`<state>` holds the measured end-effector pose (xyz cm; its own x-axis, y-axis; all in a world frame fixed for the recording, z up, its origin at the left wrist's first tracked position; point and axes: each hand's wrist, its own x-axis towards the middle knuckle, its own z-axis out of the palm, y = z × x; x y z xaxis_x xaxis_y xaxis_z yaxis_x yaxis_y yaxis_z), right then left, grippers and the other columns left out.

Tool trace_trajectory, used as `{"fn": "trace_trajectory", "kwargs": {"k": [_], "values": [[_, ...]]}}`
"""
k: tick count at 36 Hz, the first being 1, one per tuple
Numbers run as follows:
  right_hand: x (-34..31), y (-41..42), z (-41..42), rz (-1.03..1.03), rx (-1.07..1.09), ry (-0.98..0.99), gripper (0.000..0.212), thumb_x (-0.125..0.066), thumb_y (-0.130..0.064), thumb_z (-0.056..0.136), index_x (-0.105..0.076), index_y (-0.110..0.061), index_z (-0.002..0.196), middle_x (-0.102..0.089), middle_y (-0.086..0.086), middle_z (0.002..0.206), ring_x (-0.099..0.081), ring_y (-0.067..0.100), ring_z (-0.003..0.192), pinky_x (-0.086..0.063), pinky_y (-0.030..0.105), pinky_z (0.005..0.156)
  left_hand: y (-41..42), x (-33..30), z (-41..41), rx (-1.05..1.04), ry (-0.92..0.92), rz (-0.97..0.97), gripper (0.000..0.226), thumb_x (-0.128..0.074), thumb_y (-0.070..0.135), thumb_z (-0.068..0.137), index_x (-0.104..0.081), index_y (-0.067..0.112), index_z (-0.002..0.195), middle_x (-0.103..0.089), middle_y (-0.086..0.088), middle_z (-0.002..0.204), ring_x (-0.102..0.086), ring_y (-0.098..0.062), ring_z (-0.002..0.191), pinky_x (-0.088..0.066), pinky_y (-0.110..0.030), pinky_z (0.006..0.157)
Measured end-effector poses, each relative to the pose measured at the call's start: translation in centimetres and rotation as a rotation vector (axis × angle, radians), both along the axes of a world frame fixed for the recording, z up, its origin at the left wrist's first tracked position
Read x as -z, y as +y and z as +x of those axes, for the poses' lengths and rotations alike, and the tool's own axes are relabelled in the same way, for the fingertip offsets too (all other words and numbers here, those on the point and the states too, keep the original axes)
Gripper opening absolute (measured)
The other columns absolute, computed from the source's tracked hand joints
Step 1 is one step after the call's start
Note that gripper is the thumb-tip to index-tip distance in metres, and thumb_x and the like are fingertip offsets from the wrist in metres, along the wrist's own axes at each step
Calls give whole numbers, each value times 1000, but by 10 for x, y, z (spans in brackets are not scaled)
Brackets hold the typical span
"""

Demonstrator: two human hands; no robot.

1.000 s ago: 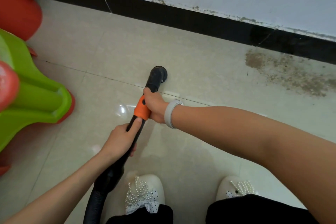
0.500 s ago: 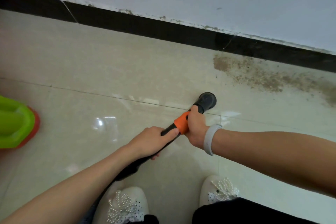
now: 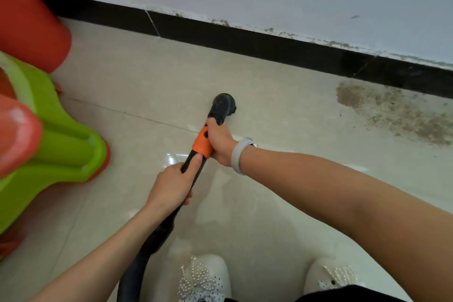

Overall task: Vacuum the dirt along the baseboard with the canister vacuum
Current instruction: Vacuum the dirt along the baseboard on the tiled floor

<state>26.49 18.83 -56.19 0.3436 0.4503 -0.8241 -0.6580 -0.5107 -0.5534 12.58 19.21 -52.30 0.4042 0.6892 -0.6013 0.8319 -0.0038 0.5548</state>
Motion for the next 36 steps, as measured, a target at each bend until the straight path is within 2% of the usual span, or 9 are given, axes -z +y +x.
{"fn": "trace_trajectory", "kwargs": {"k": [8,14,19,22,25,28,31,33,36], "values": [[-12,49,-45,34,-281,42,29,-43,-37,95,-48,-12,79,-50,9,81,-51,28,88,-47,51,95,11,2,-35,-298,-13,60,59,-41,59,94,-60,7,74,-65,-12,55,-61,-23,45,-51,-33,57],[-12,51,-47,45,-317,43,28,-43,-37,94,-46,-13,79,-48,8,79,-49,28,86,-47,50,97,7,4,-34,-341,-35,25,58,-41,58,94,-58,5,76,-64,-13,54,-59,-25,45,-52,-36,58],[-1,22,-35,-1,-184,-10,28,-39,-35,99,-48,-9,101,-49,2,78,-52,25,88,-48,38,85,1,4,-29,-163,-46,-48,52,-44,52,95,-51,9,68,-58,-10,45,-53,-22,40,-44,-29,50],[12,-11,-17,-44,-65,-33,28,-39,-36,98,-49,-11,95,-52,4,82,-55,27,92,-50,45,97,-12,7,-15,-41,-58,-121,49,-46,51,95,-50,11,67,-57,-8,47,-52,-21,40,-43,-27,47],[21,-39,-2,-59,78,-46,25,-42,-38,95,-47,-16,85,-57,10,88,-61,34,98,-51,52,94,-26,9,3,71,-59,-162,47,-48,54,93,-53,13,70,-58,-5,48,-52,-19,39,-45,-25,47],[23,-64,16,-83,188,-52,25,-44,-38,93,-48,-14,88,-58,13,89,-61,36,93,-52,55,92,-35,11,21,173,-55,-193,48,-47,60,90,-54,16,71,-57,-1,48,-52,-16,39,-45,-25,49],[24,-89,36,-105,282,-58,29,-44,-39,92,-49,-11,95,-59,15,94,-60,35,91,-53,56,90,-46,12,43,280,-42,-207,49,-45,65,88,-53,20,70,-56,1,48,-52,-15,39,-47,-26,52],[23,-100,47,-122,336,-42,25,-44,-37,94,-48,-12,92,-57,14,94,-61,36,96,-53,56,89,-50,14,54,327,-36,-208,50,-45,66,87,-54,21,70,-57,1,48,-53,-16,40,-49,-29,56],[17,-115,70,-98,415,-11,22,-43,-31,98,-48,-9,95,-54,11,91,-59,34,100,-52,50,91,-57,16,76,380,-46,-209,51,-45,66,88,-53,20,69,-58,1,48,-54,-16,41,-51,-30,58]]}}
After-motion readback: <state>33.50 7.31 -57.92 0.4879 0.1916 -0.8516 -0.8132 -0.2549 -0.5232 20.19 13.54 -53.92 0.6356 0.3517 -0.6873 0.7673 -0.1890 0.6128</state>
